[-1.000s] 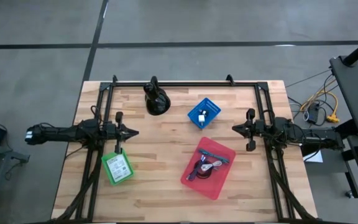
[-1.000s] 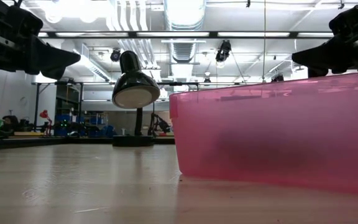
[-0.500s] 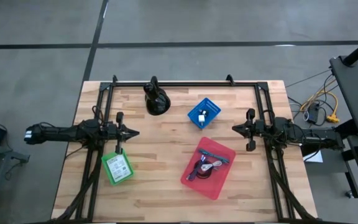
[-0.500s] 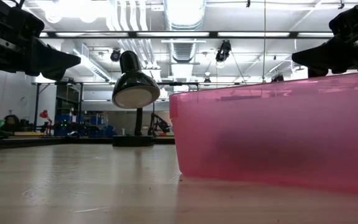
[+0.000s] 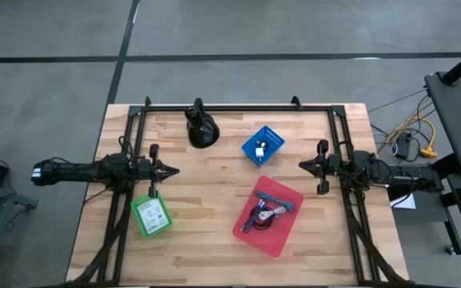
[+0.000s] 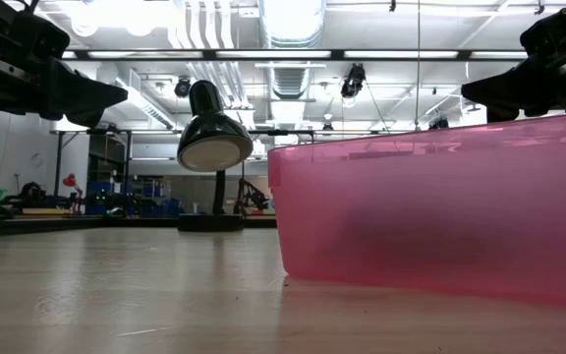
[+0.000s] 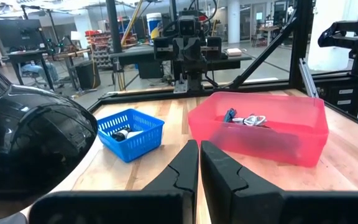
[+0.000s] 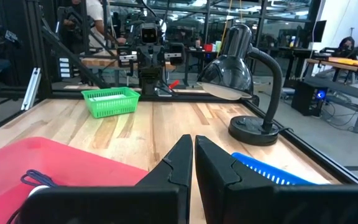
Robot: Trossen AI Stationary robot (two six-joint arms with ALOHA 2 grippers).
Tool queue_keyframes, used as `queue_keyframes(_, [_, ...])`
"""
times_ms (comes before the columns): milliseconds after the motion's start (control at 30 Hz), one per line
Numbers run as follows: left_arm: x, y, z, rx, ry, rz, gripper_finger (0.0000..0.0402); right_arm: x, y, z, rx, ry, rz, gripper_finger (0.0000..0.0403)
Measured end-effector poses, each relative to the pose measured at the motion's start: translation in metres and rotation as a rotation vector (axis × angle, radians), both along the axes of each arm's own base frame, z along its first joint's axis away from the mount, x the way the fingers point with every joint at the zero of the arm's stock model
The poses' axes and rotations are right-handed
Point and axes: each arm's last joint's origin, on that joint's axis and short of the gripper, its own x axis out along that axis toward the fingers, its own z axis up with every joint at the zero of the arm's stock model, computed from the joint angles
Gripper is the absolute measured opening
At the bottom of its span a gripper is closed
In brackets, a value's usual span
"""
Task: Pick and place items into bin
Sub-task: Return to Home Position
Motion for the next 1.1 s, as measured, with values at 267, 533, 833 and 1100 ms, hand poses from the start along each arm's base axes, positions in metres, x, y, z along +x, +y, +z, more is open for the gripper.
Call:
queue_keyframes(267, [0.0002, 0.0000, -0.0002, 0.000, 0.003, 0.000, 0.0001, 0.0000, 0.0000, 0.0000, 0.000, 0.000, 0.000, 0.0009])
queue_keyframes(533, [0.0003, 0.0000, -0.0004, 0.000, 0.004, 0.000, 0.0001, 0.0000, 0.0000, 0.0000, 0.000, 0.000, 0.000, 0.0008])
queue_keyframes(833, [0.0005, 0.0000, -0.0006, 0.000, 0.008, 0.000, 0.0001, 0.0000, 0.0000, 0.0000, 0.000, 0.000, 0.000, 0.0009])
queue_keyframes(1100, [0.0007, 0.0000, -0.0008, 0.000, 0.010, 0.000, 0.0001, 0.0000, 0.0000, 0.0000, 0.000, 0.000, 0.000, 0.0009])
